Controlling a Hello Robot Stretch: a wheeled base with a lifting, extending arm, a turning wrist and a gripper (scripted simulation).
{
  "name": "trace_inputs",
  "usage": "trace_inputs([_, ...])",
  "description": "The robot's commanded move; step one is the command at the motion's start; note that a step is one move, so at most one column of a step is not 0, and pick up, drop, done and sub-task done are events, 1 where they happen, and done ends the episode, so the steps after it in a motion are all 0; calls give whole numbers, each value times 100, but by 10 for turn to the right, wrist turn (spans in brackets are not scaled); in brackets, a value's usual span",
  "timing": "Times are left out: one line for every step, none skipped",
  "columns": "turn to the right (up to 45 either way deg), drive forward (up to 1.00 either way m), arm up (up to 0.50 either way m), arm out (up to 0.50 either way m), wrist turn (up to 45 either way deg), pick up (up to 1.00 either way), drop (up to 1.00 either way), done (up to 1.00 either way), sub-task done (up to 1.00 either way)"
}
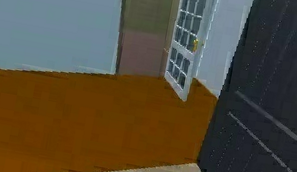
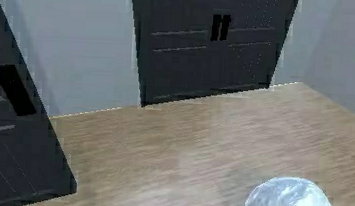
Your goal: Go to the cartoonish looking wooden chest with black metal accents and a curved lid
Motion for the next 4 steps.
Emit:
trace_inputs([0, 100, 0, 0, 0, 0, 0, 0, 0])
trace_inputs([0, 100, 0, 0, 0, 0, 0, 0, 0])
trace_inputs([0, 100, 0, 0, 0, 0, 0, 0, 0])
trace_inputs([0, 100, 0, 0, 0, 0, 0, 0, 0])
